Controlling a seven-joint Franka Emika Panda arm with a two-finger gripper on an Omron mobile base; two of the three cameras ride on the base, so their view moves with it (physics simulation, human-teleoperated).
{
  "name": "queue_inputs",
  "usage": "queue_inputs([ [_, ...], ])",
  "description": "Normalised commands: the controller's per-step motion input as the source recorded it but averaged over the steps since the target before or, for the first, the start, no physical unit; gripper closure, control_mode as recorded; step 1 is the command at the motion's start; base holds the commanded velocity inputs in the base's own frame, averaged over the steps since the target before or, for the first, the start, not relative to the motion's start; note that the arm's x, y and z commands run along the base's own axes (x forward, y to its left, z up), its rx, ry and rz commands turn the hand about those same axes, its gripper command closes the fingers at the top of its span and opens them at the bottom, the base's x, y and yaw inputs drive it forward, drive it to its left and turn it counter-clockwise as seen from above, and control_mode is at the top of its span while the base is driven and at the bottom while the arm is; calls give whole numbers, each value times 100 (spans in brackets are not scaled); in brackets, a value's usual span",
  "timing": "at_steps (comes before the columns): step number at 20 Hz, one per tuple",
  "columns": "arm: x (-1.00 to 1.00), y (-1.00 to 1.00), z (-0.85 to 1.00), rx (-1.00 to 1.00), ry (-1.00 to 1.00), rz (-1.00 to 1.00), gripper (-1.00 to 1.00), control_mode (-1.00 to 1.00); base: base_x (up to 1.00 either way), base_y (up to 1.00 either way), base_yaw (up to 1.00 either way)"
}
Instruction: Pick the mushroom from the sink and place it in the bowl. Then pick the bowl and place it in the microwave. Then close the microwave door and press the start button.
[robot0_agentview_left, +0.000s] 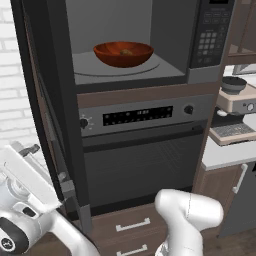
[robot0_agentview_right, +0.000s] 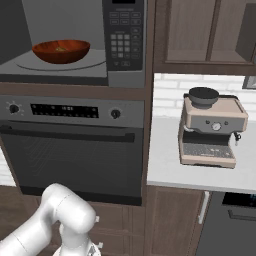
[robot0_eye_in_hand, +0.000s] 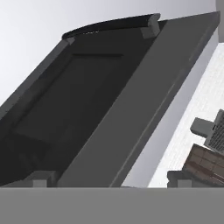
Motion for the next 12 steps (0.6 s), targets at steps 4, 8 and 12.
queue_inputs([
  [4,-29,-58,55,24,-14,0,-100,-100,0,0,0],
  [8,-22,-65,59,19,-6,0,-100,-100,0,0,0],
  [12,-28,-70,39,12,-1,7,-100,-100,0,0,0],
])
